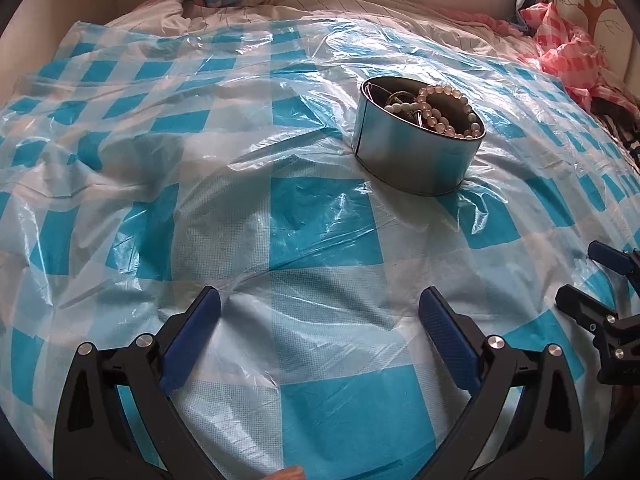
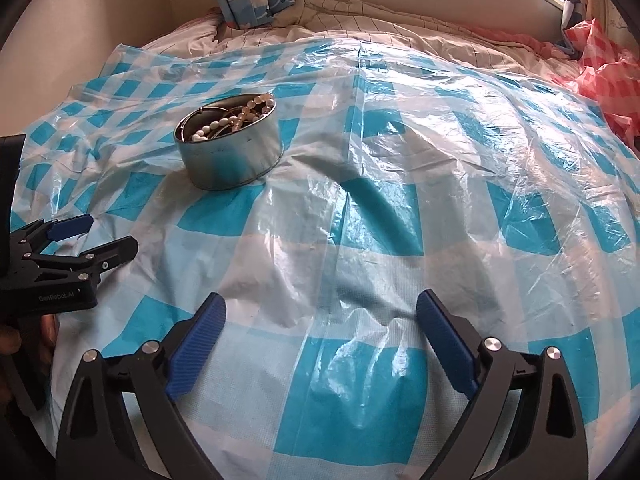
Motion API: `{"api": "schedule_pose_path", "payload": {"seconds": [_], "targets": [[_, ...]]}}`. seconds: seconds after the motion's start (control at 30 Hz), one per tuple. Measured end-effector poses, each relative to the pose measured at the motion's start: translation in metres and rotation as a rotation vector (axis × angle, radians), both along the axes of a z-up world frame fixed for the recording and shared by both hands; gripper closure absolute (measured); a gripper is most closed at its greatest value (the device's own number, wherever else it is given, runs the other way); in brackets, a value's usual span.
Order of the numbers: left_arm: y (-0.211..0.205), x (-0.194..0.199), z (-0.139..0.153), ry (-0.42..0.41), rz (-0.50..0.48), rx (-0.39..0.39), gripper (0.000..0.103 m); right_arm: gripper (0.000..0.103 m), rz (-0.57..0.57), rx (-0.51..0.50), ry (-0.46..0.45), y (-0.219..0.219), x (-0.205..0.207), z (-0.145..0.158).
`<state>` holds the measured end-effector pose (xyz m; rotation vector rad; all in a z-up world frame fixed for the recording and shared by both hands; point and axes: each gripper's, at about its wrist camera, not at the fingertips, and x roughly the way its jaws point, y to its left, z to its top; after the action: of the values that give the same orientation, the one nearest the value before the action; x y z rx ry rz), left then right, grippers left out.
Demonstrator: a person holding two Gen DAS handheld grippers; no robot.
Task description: Organize jewelry
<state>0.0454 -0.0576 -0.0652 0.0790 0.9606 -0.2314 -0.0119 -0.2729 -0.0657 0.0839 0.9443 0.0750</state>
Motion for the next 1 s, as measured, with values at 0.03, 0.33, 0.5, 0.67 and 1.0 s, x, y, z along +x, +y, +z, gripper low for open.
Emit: {"api": "schedule_pose_path", "payload": {"seconds": [0.03,0.33,0.5,0.67,1.0], "targets": [[0.0000,0.0001,-0.0010,0.003,0.000,-0.003,0.007,0.007,0.001,-0.005,0.005,0.0005,0.0007,-0.0009],[-0.0037,0.0018,-0.0031,0.005,-0.003,0.023,0.007,0.007,-0.021,-0.033,0.026,0.0007,0.0038,-0.0059],[-0.0040,0.0024,-0.0026,0.004,-0.003,0.028,0.007,0.007,-0.021,-0.059,0.041,0.0034,0.0037,-0.0079],[-0.0052,0.0031,-0.0022,0.004,0.001,0.037,0.007,0.007,-0.017,-0.064,0.039,0.0040,0.0017,-0.0083],[-0.0084,0.0046,-0.0022,0.004,0.024,0.045,0.007,0.007,-0.019,-0.055,0.036,0.0023,0.0003,-0.0092]]}}
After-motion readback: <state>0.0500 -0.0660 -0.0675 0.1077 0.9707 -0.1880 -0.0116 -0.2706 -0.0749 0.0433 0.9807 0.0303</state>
